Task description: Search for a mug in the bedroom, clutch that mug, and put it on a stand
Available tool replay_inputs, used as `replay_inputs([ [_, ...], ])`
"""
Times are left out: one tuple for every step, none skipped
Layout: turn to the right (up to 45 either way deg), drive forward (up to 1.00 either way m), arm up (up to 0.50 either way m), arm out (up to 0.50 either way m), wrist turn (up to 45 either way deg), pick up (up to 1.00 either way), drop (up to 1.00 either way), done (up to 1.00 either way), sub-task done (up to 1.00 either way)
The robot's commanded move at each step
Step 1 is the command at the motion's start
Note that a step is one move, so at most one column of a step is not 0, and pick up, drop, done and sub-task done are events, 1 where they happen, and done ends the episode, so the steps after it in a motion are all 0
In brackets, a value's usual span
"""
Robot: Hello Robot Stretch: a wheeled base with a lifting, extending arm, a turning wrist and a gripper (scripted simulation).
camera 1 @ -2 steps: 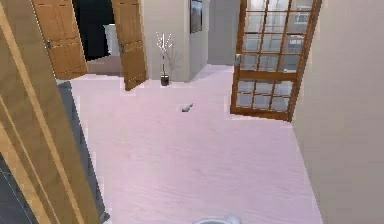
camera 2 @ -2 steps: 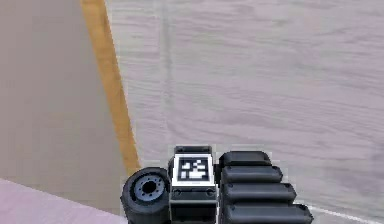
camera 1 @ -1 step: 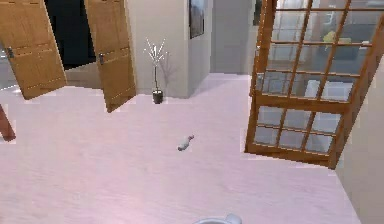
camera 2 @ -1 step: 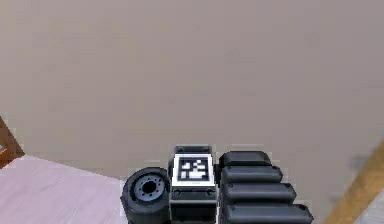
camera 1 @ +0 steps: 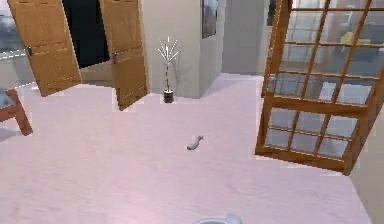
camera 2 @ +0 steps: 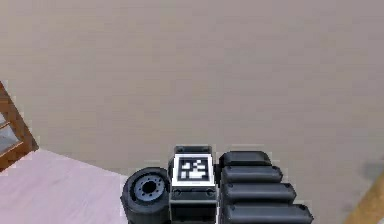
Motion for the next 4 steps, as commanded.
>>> replay_inputs([
  [0.0, 0.55, 0.0, 0.0, 0.0, 0.0, 0.0, 0.0, 0.0],
  [-42.0, 0.0, 0.0, 0.0, 0.0, 0.0, 0.0, 0.0, 0.0],
  [0.0, 1.0, 0.0, 0.0, 0.0, 0.0, 0.0, 0.0, 0.0],
  [45.0, 0.0, 0.0, 0.0, 0.0, 0.0, 0.0, 0.0, 0.0],
])
